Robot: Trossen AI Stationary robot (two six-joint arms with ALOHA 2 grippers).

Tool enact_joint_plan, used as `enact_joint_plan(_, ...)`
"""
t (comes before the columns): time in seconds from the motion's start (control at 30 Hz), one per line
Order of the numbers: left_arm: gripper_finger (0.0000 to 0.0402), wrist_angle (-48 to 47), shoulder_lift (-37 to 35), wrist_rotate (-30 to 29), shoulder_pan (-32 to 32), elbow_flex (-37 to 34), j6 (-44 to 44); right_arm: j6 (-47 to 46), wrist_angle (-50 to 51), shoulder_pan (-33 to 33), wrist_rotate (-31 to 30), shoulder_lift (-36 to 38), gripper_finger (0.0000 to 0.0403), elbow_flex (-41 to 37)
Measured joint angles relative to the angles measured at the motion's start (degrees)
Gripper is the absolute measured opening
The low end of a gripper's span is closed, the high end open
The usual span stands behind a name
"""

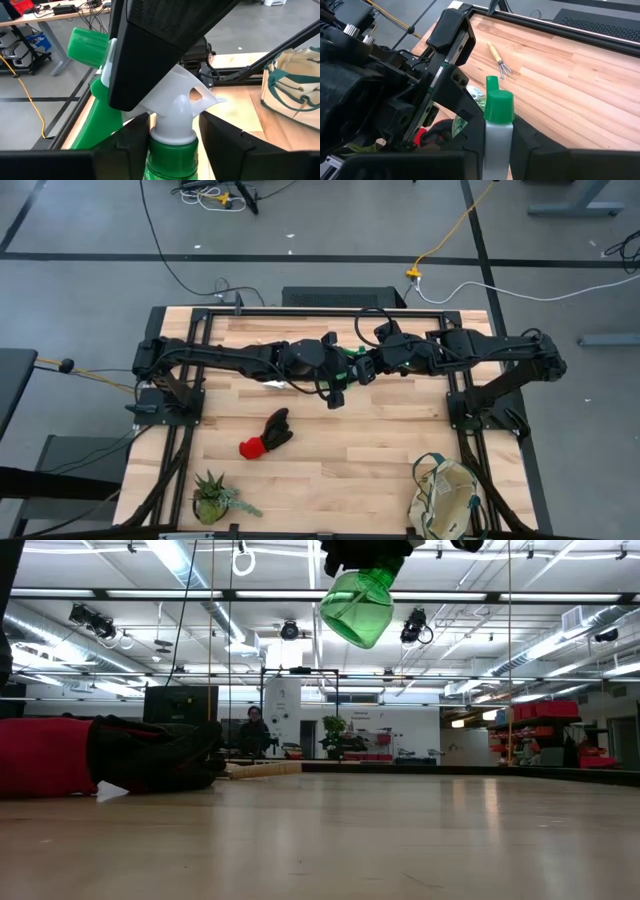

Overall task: Pick & Place Garden tools in Gardening bag
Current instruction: Put the green spray bottle into the gardening bag

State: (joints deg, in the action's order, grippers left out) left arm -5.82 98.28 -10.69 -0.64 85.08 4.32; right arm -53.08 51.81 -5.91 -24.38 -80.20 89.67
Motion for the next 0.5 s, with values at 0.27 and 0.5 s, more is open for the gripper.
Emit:
enact_joint_plan(0.27,0.0241,-0.4,-0.1,-3.8,-0.8,0.0,-0.6,0.2,0.1,0.0,-0.4,0.0,0.0055,0.0)
enact_joint_plan(0.5,0.0250,-2.9,-0.2,-5.3,-2.1,0.0,-0.2,0.2,0.4,0.2,0.0,0.3,0.0055,0.0)
